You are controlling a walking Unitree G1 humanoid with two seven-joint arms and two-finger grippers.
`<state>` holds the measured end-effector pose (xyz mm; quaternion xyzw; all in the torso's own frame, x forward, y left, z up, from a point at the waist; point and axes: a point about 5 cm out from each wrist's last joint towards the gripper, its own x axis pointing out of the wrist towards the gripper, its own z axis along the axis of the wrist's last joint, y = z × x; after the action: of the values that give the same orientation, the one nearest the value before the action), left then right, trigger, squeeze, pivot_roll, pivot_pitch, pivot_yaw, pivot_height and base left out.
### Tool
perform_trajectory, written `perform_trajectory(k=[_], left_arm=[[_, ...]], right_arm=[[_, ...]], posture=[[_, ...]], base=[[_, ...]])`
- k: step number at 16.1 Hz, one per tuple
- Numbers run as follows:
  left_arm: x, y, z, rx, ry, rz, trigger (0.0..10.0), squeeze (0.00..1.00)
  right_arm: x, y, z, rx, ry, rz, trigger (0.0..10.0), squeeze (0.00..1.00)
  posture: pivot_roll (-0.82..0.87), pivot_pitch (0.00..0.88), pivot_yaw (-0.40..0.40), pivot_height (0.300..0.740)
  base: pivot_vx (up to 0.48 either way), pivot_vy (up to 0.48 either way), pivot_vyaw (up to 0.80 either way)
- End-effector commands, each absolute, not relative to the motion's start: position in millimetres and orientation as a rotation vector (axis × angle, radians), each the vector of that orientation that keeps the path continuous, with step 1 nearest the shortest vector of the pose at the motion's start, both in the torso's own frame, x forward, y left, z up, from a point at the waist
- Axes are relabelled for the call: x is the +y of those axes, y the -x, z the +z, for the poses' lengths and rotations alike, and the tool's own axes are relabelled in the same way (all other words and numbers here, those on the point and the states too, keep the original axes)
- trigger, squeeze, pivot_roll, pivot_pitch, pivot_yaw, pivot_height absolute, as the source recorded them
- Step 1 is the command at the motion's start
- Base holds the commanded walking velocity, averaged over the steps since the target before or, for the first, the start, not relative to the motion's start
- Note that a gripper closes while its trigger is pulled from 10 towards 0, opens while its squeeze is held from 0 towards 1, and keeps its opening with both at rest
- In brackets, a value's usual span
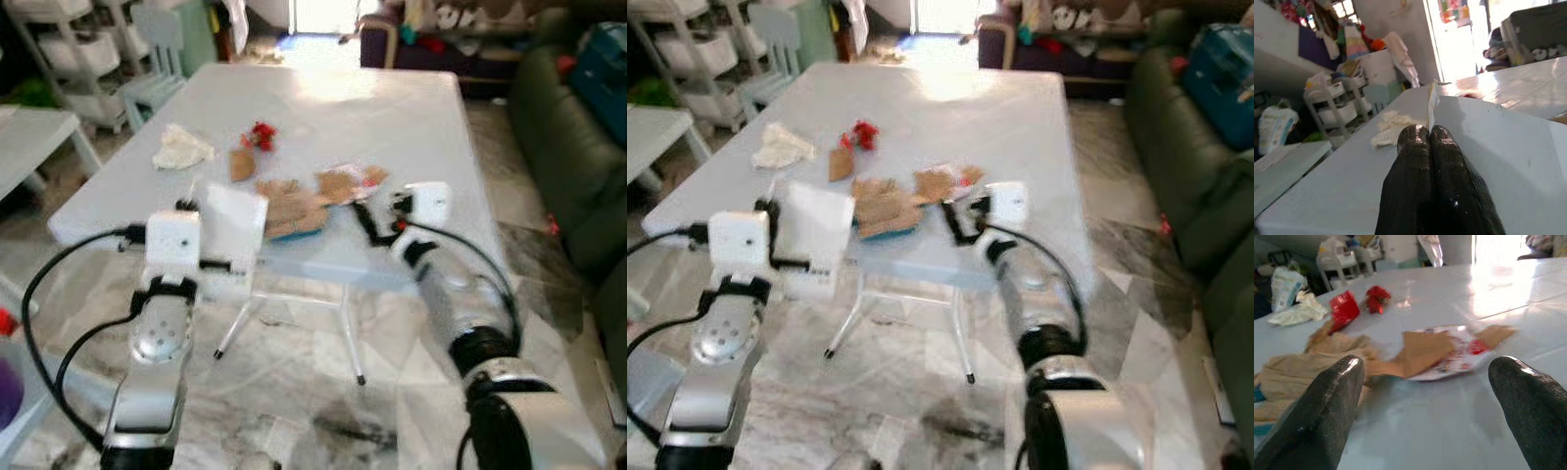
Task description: Picking trash to rubbish bin
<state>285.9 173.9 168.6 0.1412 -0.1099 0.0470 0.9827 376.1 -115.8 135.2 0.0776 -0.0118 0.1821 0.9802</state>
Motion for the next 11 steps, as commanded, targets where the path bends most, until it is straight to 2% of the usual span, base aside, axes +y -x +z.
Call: perform_trajectory(k=[1,11], left_arm=[[180.0,-285.6,167.9,-0.214,-0.296,0.116,10.0,0.0],[175.4,-283.5,169.5,-0.231,-0.332,0.079,10.0,0.0]], right_arm=[[-105.0,-376.5,138.8,-0.031,-0.166,0.389,10.0,1.0],[-106.1,-375.2,136.2,-0.02,-0.159,0.382,10.0,1.0]], posture=[[0.13,0.071,-0.008,0.74],[0.12,0.084,-0.011,0.74]], base=[[0.0,0.409,0.0],[0.0,0.0,0.0]])
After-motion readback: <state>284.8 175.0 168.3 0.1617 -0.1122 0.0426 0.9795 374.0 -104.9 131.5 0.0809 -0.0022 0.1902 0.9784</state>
